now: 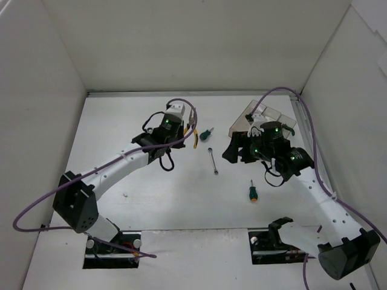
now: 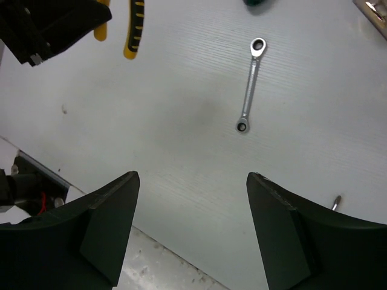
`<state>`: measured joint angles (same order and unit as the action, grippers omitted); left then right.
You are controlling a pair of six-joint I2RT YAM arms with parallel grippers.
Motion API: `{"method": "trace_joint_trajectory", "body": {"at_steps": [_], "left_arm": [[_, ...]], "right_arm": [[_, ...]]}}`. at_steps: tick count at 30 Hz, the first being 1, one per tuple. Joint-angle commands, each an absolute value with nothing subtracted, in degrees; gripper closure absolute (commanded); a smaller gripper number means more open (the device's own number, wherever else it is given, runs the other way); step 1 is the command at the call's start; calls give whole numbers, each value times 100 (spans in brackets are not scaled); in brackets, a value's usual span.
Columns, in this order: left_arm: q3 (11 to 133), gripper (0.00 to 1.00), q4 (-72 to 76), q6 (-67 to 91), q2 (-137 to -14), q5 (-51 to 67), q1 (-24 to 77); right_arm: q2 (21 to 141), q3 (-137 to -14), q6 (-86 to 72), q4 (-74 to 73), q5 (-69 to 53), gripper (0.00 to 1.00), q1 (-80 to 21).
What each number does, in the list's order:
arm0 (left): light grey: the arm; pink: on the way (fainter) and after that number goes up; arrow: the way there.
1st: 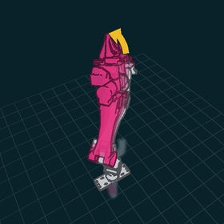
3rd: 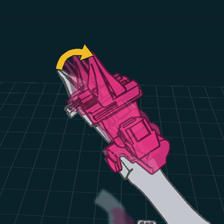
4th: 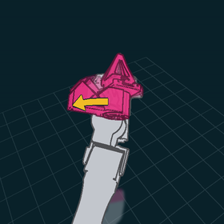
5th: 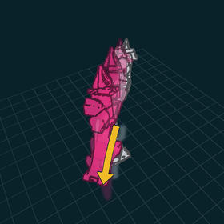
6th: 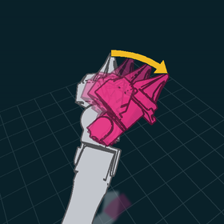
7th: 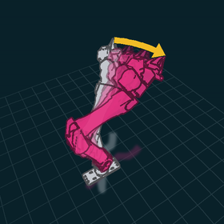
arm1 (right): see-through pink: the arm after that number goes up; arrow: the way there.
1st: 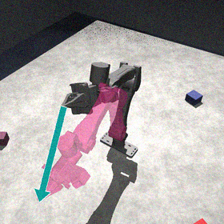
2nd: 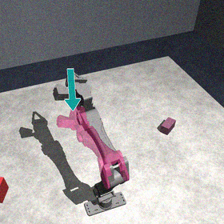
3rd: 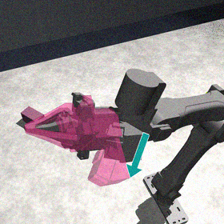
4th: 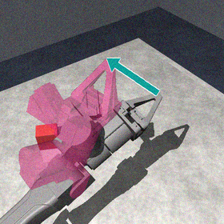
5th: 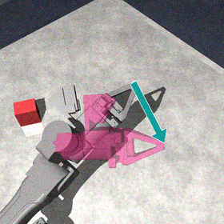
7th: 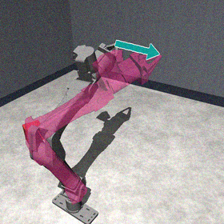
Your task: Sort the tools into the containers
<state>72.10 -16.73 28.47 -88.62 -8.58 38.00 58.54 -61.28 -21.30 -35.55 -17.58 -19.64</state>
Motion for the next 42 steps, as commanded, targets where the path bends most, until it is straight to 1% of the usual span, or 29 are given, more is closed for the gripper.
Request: {"method": "trace_joint_trajectory", "body": {"at_steps": [1, 7, 8, 10, 11, 13, 18, 21, 24, 25, 27, 28, 30, 31, 33, 34, 36, 37, 39, 40, 42], "left_arm": [[7163, 100, -818, 2541, -8342, -791, 4025], [6953, 100, -501, 2470, -7867, -572, 4385], [6935, 100, -431, 2470, -7762, -510, 4386], [6900, 100, -378, 2487, -7638, -466, 4543], [6899, 100, -343, 2487, -7603, -440, 4544], [6899, 100, -317, 2496, -7524, -405, 4684], [6855, 100, -193, 2479, -7400, -325, 4799], [6873, 100, -185, 2478, -7374, -299, 4869], [6803, 100, -115, 2461, -7322, -272, 4922], [6794, 100, -88, 2461, -7321, -264, 4974], [6750, 100, -79, 2452, -7313, -255, 4975], [6724, 100, -97, 2461, -7313, -255, 4975], [6654, 100, -88, 2470, -7304, -281, 4975], [6636, 98, -79, 2470, -7304, -299, 4975], [6557, 91, -62, 2496, -7286, -351, 4975], [6548, 78, -70, 2522, -7286, -360, 4975], [6530, 60, -70, 2549, -7286, -395, 4975], [6539, 41, -79, 2566, -7304, -439, 4975], [6583, 28, -140, 2575, -7321, -501, 4975], [6592, 20, -219, 2593, -7313, -562, 4975], [6618, 15, -351, 2619, -7313, -764, 4975]], "right_arm": [[6090, -6573, -2276, -2814, -2337, 33, -2127], [6416, -6837, -2338, -2470, -2443, 38, -2425], [6486, -6855, -2347, -2435, -2461, 40, -2461], [6548, -6890, -2373, -2321, -2452, 40, -2513], [6609, -6891, -2382, -2294, -2452, 43, -2566], [6679, -6908, -2434, -2198, -2435, 45, -2654], [6917, -6978, -2478, -2030, -2408, 46, -2803], [7014, -6987, -2487, -1969, -2364, 48, -2900], [7057, -6987, -2505, -1916, -2285, 57, -2997], [7049, -6987, -2505, -1899, -2250, 66, -3023], [7032, -6979, -2505, -1881, -2250, 77, -3015], [7040, -6979, -2496, -1872, -2241, 84, -3006], [7005, -6970, -2479, -1863, -2233, 94, -2997], [6996, -6961, -2479, -1872, -2224, 100, -3006], [6979, -6943, -2496, -1872, -2206, 100, -3006], [6987, -6943, -2487, -1872, -2189, 100, -2997], [6996, -6935, -2522, -1872, -2162, 100, -3014], [6996, -6943, -2540, -1872, -2127, 100, -3006], [6987, -6952, -2575, -1890, -2057, 100, -2988], [6979, -6970, -2575, -1881, -1935, 100, -3006], [6943, -6996, -2584, -1890, -1785, 100, -2989]]}}
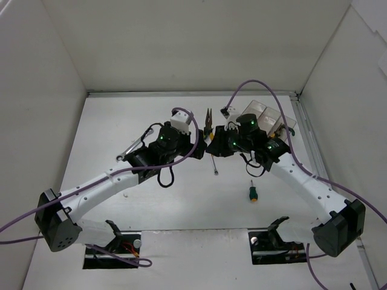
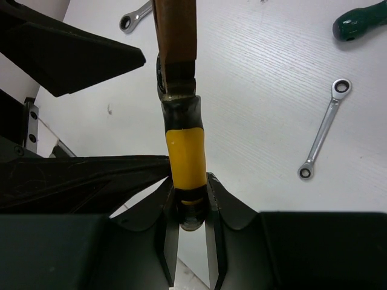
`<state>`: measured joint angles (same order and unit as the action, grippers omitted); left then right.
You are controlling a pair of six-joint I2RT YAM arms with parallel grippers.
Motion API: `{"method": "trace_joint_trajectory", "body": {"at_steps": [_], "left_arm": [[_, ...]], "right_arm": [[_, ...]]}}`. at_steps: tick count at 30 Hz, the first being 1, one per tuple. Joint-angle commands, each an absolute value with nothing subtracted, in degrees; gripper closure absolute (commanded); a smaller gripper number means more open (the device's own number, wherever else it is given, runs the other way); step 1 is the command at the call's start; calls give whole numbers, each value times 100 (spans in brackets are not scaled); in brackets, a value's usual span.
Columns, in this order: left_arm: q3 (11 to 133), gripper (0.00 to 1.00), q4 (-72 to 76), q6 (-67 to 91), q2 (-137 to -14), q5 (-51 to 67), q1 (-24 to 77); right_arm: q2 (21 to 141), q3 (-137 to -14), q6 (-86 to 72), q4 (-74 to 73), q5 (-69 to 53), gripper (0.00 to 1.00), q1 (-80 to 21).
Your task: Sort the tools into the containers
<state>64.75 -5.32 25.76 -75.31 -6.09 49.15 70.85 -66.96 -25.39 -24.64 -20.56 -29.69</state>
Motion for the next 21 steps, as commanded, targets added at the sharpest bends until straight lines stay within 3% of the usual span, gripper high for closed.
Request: {"method": "trace_joint_trajectory", "body": {"at_steps": [1, 5, 12, 21], "left_arm": [[6627, 9, -482, 2628, -7304, -852, 4914], [6469, 1, -904, 2768, -6980, -1186, 4685], [6056, 0, -2239, 2918, -6303, -1565, 3921], [5283, 0, -2882, 2488, -5695, -1258, 2990]], "right_arm": [[6917, -6987, -2575, -1898, -1697, 100, -3006], [6864, -6882, -2698, -2021, -1530, 100, -2699], [6987, -7075, -2417, -2741, -758, 100, -1637], [7566, -7427, -2197, -3287, -18, 100, -291]]}}
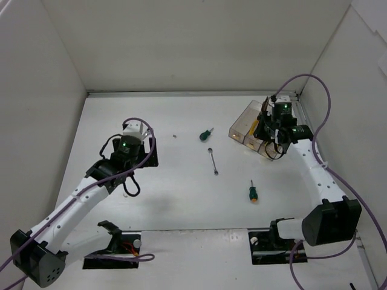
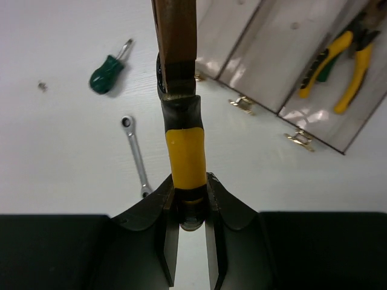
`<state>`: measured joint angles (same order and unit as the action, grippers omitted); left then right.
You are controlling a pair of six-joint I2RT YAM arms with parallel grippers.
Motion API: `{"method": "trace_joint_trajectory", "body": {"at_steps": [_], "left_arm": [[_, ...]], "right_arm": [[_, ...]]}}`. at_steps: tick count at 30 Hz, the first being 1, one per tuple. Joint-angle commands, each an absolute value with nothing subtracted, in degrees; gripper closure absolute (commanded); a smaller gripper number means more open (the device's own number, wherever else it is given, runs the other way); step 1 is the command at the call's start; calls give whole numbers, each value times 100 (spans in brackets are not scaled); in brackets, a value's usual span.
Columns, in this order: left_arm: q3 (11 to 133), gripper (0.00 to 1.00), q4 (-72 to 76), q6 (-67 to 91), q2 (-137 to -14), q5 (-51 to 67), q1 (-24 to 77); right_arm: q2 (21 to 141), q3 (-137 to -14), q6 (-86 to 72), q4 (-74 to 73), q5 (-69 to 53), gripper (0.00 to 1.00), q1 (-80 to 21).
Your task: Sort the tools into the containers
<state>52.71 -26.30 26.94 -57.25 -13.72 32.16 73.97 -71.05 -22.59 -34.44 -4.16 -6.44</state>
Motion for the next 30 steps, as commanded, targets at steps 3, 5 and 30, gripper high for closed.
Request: {"method": "trace_joint_trajectory", "body": {"at_steps": [3, 5, 30], "left_arm": [[5081, 0, -2830, 2382, -5634, -1020, 2822], [5019, 0, -2839, 2364, -5581, -993, 2821], [4931, 0, -2610, 2487, -5546, -817, 2769]], "right_arm": [[7900, -7549, -2232, -3374, 122, 100, 201], [8059, -7637, -2276, -3463, 184, 100, 429], [9782, -8025, -2391, -3647, 870, 100, 1072]]}}
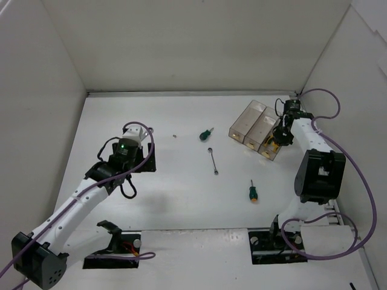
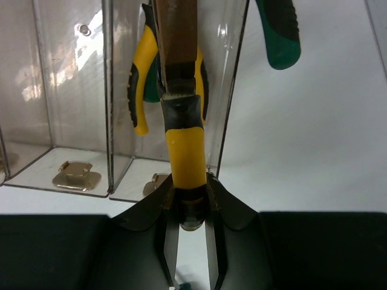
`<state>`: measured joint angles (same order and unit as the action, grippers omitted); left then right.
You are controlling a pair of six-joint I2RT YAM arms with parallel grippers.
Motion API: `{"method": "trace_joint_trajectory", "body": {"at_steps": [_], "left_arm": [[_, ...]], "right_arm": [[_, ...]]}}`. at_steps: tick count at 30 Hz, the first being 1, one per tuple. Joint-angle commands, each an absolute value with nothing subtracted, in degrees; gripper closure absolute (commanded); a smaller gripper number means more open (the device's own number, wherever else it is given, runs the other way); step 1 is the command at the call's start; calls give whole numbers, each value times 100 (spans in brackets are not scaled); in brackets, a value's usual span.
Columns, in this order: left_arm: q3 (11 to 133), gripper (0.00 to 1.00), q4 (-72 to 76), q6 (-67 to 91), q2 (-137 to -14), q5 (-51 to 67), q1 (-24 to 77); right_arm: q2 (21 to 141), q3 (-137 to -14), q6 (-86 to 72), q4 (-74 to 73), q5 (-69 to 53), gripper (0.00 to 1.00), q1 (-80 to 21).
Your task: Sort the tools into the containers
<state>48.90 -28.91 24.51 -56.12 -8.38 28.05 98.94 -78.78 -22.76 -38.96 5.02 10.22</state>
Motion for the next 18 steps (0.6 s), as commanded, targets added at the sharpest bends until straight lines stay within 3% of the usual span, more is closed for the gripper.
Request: {"method": "trace_joint_trajectory", "body": {"at_steps": [1, 18], "left_arm": [[4922, 0, -2619, 2496, -5546, -817, 2769], [4861, 0, -2558, 2558, -5476, -861, 2769]], "right_arm": [[9791, -8016, -2417, -3656, 922, 100, 1090], [10133, -8130, -2522, -3850, 1178, 98, 1169]]}}
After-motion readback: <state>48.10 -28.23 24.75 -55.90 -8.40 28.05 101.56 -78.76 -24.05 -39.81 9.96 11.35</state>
